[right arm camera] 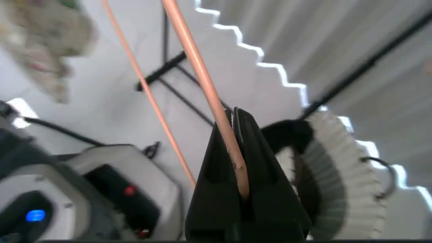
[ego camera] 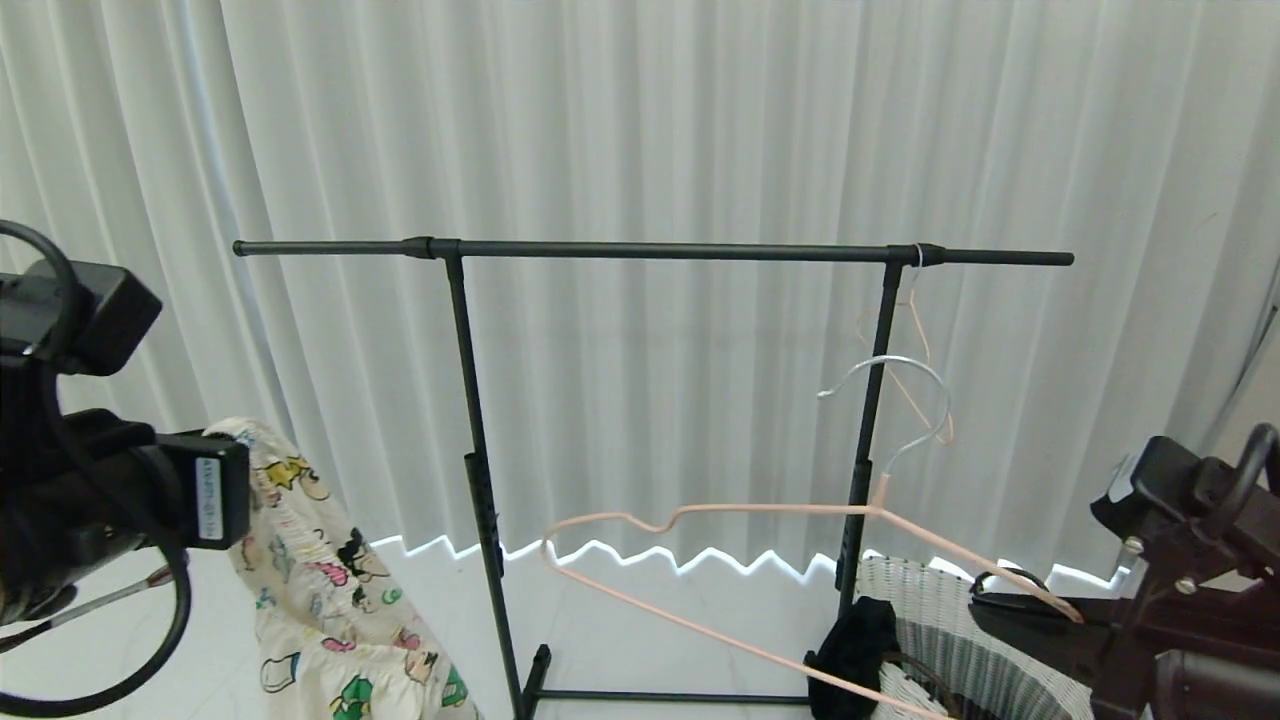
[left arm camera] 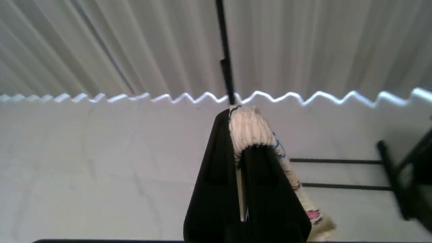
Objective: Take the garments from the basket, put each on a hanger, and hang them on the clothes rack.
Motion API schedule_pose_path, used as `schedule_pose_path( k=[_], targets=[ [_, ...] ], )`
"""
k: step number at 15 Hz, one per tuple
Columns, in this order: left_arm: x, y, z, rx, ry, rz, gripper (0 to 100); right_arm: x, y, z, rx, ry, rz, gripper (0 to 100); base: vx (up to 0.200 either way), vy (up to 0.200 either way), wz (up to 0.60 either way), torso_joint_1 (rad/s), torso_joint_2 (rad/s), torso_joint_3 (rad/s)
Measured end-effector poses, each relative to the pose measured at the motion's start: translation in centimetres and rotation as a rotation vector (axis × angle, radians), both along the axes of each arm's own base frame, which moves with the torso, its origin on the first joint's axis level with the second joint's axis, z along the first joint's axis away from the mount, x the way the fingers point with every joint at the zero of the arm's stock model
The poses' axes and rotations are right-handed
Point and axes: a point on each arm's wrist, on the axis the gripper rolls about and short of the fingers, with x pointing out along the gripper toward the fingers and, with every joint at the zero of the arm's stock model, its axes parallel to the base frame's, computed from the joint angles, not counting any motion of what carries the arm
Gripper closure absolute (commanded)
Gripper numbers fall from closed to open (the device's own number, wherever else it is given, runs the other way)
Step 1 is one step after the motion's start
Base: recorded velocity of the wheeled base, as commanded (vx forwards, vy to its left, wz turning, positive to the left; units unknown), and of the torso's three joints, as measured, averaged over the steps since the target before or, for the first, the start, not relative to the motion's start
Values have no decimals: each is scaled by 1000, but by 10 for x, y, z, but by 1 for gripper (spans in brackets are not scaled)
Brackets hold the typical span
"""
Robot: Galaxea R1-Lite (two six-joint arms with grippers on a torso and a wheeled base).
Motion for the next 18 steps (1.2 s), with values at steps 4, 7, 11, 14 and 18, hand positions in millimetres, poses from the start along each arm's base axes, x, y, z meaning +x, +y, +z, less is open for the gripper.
schedule_pose_path(
  k=[4,7,11,14,18],
  targets=[
    [22,-28,0,-92,20,-1,100,2,37,2,67,22,66,100,0,0,0,0,0,0],
    [36,-38,-2,-86,35,21,100,8,53,2,57,30,79,100,0,0,0,0,0,0],
    [45,-50,-6,-111,41,56,100,16,69,2,61,37,71,100,0,0,0,0,0,0],
    [48,-53,-9,-107,53,50,100,25,85,-1,73,41,65,100,0,0,0,0,0,0],
    [50,-54,-11,-108,59,56,100,39,107,-3,107,50,-56,100,0,0,0,0,0,0]
  ],
)
